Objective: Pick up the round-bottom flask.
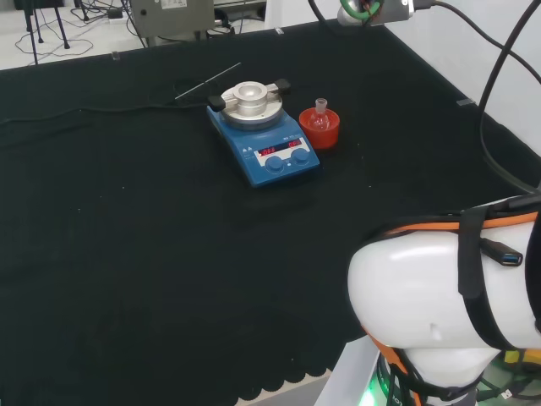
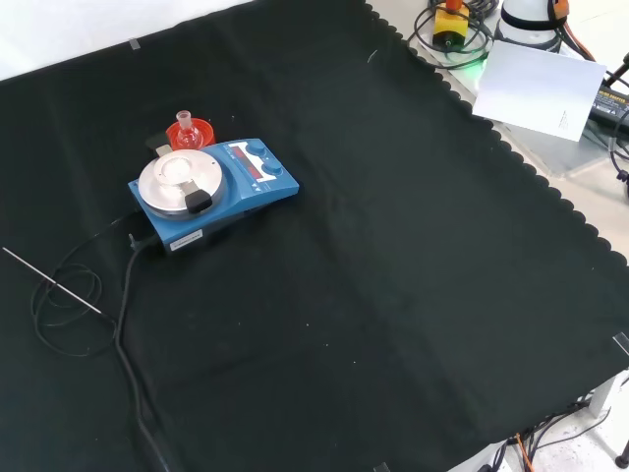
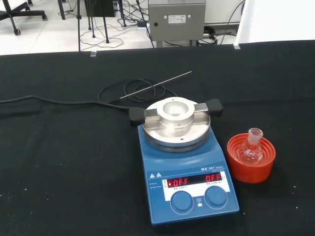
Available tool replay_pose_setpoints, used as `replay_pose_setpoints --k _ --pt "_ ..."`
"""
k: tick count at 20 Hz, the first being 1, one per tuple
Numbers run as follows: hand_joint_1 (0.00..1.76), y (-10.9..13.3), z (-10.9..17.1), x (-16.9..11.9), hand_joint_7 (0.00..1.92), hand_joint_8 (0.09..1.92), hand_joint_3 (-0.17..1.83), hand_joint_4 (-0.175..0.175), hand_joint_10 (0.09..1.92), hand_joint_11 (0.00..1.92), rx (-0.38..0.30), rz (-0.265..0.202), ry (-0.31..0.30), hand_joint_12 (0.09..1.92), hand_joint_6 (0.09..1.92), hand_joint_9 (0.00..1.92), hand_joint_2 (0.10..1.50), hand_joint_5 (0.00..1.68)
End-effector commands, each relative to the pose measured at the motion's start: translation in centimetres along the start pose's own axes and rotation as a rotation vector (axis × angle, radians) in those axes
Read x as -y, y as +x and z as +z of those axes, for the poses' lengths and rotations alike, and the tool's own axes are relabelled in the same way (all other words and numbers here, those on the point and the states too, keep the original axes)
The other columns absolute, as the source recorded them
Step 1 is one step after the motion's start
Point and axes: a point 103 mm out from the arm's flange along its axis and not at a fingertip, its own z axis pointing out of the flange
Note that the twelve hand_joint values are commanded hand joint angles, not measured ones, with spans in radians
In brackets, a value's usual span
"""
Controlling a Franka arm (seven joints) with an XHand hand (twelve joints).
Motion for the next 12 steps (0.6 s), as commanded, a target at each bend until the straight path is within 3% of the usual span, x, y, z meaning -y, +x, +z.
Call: replay_pose_setpoints --k 1,4,8,12 --pt "0.23 0.2 0.1 -0.1 0.02 0.5 0.52 -0.047 0.73 0.0 0.006 0.0 -0.01 1.03 0.38 0.11 1.11 0.18" --pt "0.07 -0.2 0.2 -0.2 0.0 0.46 0.31 -0.04 0.72 0.0 0.006 0.005 -0.011 0.95 0.18 0.06 1.3 0.21" --pt "0.05 -1.5 0.2 -0.4 0.0 0.45 0.26 -0.039 0.72 0.0 -0.006 0.016 -0.014 0.94 0.14 0.05 1.33 0.22" --pt "0.05 -1.1 0.7 -1.2 0.0 0.45 0.25 -0.039 0.72 0.0 0.011 0.024 -0.001 0.94 0.13 0.05 1.34 0.22"
